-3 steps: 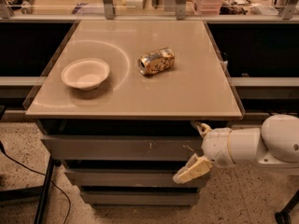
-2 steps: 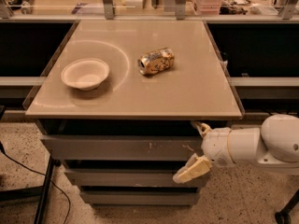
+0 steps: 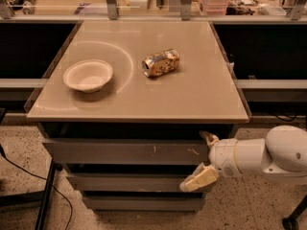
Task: Open top drawer
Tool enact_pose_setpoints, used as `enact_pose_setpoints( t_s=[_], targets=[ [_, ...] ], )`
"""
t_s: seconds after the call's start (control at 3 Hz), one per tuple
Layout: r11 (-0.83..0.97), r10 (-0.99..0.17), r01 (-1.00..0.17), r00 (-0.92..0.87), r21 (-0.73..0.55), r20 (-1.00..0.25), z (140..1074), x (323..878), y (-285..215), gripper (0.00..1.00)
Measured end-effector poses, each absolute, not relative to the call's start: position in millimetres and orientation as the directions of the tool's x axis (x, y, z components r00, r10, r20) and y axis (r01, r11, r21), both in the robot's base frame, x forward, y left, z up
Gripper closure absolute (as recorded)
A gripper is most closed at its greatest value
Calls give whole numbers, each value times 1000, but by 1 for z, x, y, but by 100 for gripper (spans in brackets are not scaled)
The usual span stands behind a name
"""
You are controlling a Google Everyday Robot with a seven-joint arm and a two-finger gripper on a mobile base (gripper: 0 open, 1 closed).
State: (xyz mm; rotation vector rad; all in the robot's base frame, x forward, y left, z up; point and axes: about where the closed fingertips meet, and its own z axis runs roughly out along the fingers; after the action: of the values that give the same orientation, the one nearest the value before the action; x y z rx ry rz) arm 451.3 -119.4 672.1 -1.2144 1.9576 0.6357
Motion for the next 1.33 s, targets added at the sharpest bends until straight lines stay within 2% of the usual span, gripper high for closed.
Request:
enact_pose_setpoints(
  t_s=[1.33],
  targets=[
    [415, -603, -908, -222, -63, -766, 690, 489, -124, 0]
  ],
)
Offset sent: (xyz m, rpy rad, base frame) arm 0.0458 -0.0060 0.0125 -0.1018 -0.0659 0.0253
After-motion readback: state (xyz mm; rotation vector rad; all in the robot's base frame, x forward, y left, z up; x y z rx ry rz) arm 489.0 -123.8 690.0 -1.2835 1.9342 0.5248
